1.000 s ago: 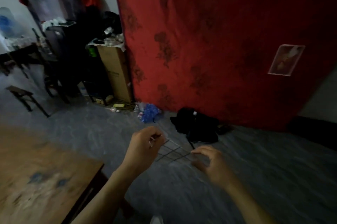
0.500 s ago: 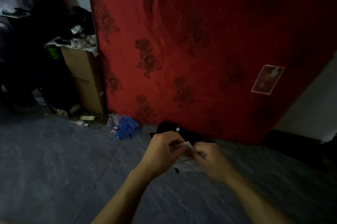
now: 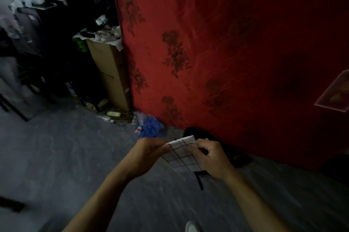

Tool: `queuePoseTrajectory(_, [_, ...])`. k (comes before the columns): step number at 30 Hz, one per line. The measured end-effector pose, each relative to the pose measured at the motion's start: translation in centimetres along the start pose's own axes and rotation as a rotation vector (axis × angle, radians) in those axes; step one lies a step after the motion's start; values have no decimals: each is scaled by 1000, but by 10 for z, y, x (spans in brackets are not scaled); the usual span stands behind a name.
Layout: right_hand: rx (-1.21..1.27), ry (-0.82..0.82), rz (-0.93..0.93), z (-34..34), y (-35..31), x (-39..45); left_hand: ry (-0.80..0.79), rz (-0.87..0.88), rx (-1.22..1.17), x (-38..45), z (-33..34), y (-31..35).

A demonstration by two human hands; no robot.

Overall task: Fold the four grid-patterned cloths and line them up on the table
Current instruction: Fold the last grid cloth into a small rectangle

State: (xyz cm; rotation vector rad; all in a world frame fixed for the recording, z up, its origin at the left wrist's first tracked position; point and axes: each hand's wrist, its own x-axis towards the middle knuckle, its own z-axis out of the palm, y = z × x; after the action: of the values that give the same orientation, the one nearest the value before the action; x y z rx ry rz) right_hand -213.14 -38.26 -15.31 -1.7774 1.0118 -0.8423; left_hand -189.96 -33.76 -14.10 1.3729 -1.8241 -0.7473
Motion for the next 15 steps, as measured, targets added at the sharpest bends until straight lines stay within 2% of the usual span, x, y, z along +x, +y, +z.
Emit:
queuePoseTrajectory(6, [85, -98, -99, -17, 8, 100, 120, -156, 85, 55, -22, -4])
queuePoseTrajectory(9, [140, -191, -99, -10, 2, 147, 312, -226, -24, 65, -39, -5])
queuePoseTrajectory(12, [250, -270, -88, 12, -5, 186, 539, -336, -256, 65, -57, -19])
queuePoseTrajectory(15, [306, -290, -99, 45, -11, 222, 674, -412, -388, 64, -76, -39])
